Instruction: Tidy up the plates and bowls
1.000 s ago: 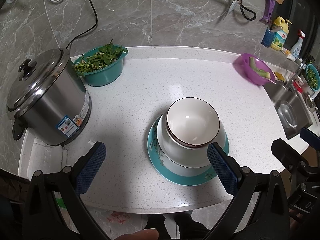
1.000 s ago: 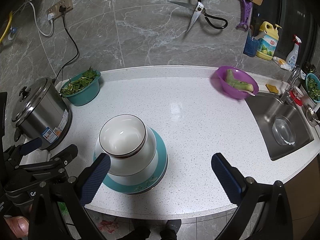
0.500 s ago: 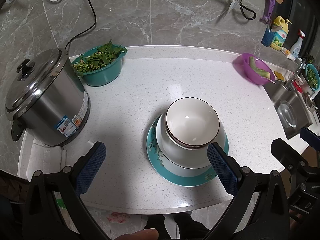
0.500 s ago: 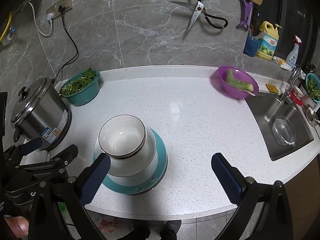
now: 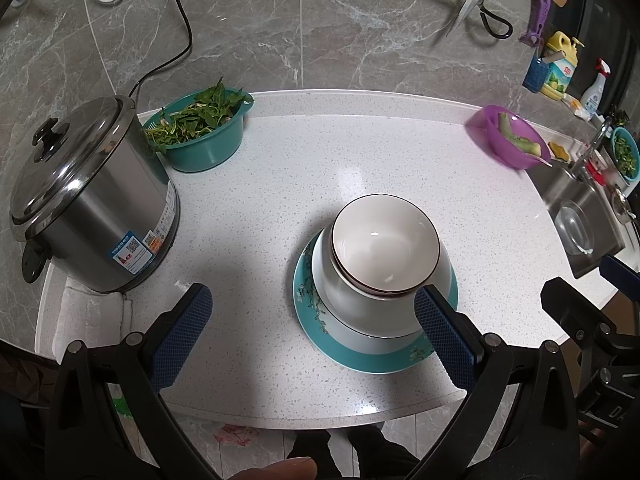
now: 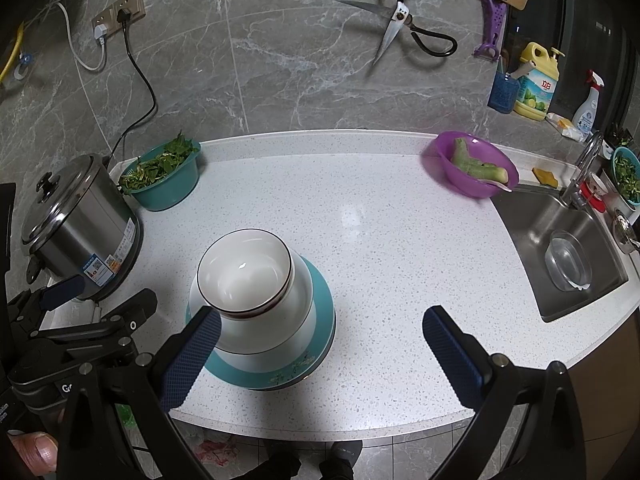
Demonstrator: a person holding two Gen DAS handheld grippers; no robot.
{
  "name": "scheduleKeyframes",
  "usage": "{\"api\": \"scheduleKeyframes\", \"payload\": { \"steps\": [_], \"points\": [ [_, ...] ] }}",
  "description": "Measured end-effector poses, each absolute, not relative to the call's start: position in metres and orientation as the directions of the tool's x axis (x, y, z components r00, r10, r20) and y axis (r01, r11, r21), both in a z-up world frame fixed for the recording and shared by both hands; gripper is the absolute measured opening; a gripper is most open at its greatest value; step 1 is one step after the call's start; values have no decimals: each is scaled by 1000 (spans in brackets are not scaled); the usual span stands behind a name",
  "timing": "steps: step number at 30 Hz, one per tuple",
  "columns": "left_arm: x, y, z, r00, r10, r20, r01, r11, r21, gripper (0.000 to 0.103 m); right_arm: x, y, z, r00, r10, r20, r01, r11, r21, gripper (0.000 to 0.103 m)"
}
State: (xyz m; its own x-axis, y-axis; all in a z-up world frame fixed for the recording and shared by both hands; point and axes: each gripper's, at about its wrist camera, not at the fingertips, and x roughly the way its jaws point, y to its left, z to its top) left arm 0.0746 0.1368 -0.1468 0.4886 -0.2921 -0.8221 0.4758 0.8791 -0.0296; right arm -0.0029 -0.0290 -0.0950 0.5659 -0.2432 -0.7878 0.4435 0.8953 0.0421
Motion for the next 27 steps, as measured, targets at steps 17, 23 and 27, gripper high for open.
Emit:
{"api": "scheduleKeyframes", "payload": {
  "steps": [17, 23, 27],
  "points": [
    [75, 136, -147, 488, -290, -823, 476, 879, -28, 103, 0, -30, -98, 563, -239, -791, 439, 898, 41, 103],
    [77, 135, -149, 486, -292, -824, 478, 878, -29, 103, 1, -30, -98, 563, -238, -792, 438, 898, 41, 103],
    [79, 132, -152, 484, -290, -825, 478, 878, -28, 103, 1, -30, -100, 561, -235, -794, 436, 899, 42, 103]
  ]
}}
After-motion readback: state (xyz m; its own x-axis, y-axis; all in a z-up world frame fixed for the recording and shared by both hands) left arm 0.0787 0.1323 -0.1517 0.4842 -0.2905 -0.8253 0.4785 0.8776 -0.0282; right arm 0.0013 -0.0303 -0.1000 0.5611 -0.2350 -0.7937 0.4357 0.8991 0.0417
